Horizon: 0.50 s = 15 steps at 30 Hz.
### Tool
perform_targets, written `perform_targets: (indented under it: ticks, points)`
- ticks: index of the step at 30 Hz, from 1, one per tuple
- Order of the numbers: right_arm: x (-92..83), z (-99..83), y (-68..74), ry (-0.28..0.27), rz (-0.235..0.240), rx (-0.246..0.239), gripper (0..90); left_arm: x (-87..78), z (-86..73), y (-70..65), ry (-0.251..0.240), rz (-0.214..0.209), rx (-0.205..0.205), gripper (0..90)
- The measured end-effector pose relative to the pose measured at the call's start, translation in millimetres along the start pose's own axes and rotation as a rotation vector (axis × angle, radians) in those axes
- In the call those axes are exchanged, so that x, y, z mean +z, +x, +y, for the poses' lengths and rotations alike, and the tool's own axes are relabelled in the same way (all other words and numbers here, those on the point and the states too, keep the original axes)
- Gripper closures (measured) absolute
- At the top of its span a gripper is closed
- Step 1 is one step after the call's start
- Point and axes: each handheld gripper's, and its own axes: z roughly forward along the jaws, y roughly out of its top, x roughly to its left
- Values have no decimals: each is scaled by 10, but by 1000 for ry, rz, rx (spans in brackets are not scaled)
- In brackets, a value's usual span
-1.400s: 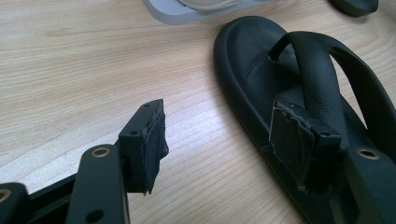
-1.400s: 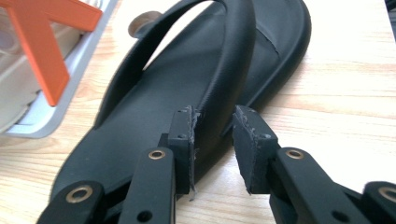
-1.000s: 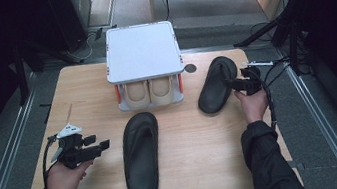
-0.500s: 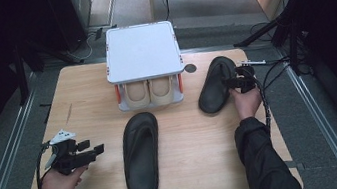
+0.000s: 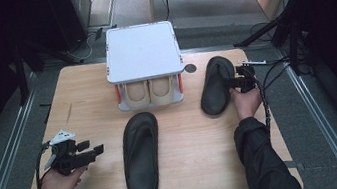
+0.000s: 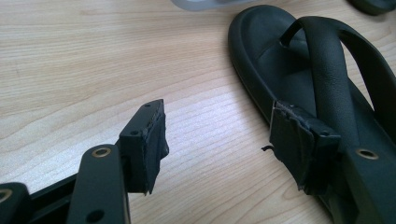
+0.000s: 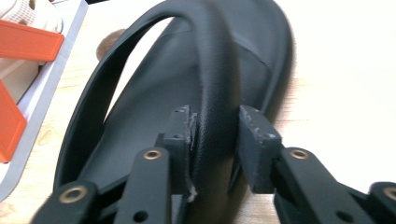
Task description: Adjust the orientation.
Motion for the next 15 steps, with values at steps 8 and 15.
perform_targets:
  ticks: [8, 15]
  points:
    - [-8, 8, 20, 3, 22, 16, 737, -4, 0, -4, -1, -2, 1, 369]
    - [-54, 32, 27, 2, 34, 19, 739, 0, 1, -7, -1, -1, 1, 368]
